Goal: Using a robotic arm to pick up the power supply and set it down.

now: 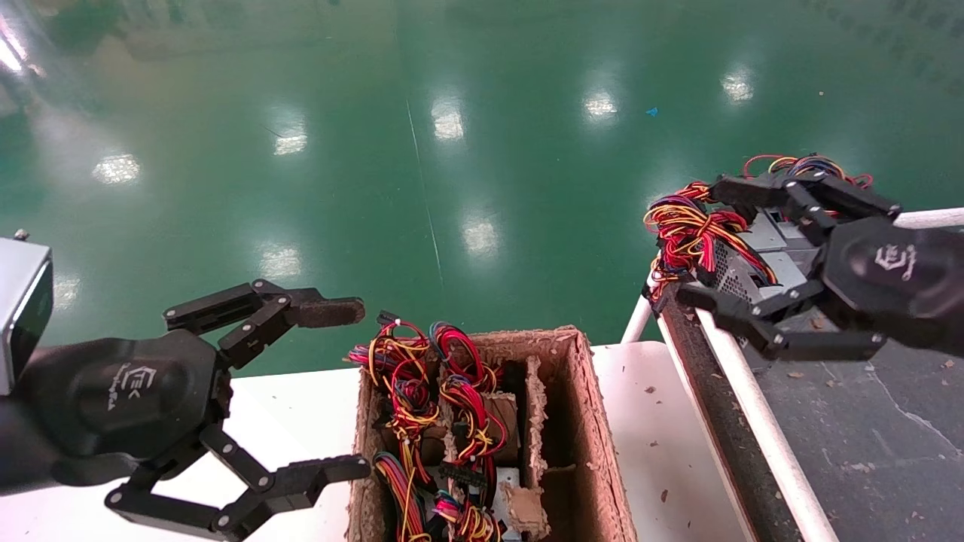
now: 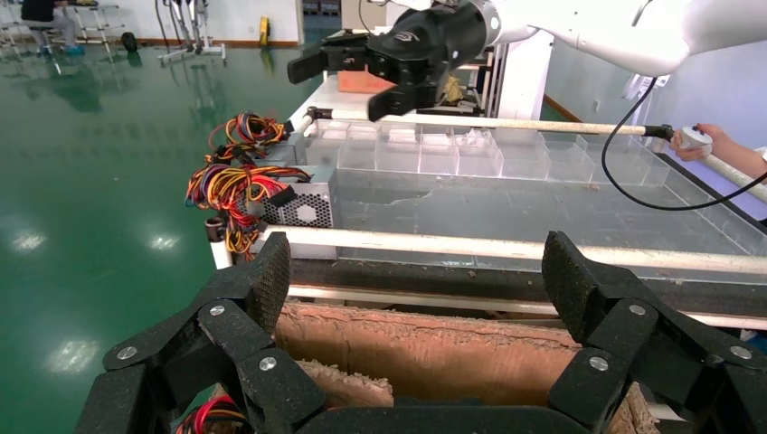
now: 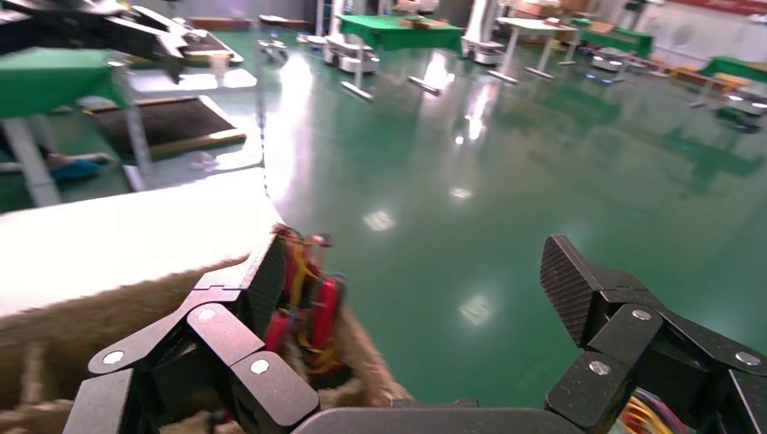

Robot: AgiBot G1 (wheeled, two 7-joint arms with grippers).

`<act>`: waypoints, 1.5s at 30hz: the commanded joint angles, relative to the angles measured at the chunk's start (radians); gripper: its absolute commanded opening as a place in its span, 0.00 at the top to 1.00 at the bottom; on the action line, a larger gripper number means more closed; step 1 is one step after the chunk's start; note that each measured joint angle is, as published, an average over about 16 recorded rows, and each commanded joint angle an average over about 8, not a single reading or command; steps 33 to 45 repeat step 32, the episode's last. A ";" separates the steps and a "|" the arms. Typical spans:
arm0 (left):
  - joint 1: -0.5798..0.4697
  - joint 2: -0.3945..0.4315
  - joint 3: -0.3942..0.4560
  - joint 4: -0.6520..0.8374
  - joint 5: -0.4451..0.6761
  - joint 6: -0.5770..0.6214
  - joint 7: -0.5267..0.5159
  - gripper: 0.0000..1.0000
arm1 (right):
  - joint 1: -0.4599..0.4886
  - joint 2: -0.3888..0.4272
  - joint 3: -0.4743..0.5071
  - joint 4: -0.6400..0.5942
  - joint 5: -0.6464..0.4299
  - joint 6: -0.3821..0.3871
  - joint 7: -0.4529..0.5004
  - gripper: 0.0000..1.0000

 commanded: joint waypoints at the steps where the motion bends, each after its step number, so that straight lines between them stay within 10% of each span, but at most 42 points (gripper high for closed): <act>1: 0.000 0.000 0.000 0.000 0.000 0.000 0.000 0.00 | -0.015 0.001 -0.002 0.032 0.011 0.000 0.018 0.00; 24: 0.000 0.000 0.000 0.000 0.000 0.000 0.000 0.00 | -0.173 0.010 -0.021 0.370 0.122 -0.005 0.206 0.00; 45: 0.000 0.000 0.000 0.000 0.000 0.000 0.000 0.00 | -0.181 0.011 -0.022 0.386 0.129 -0.005 0.211 0.00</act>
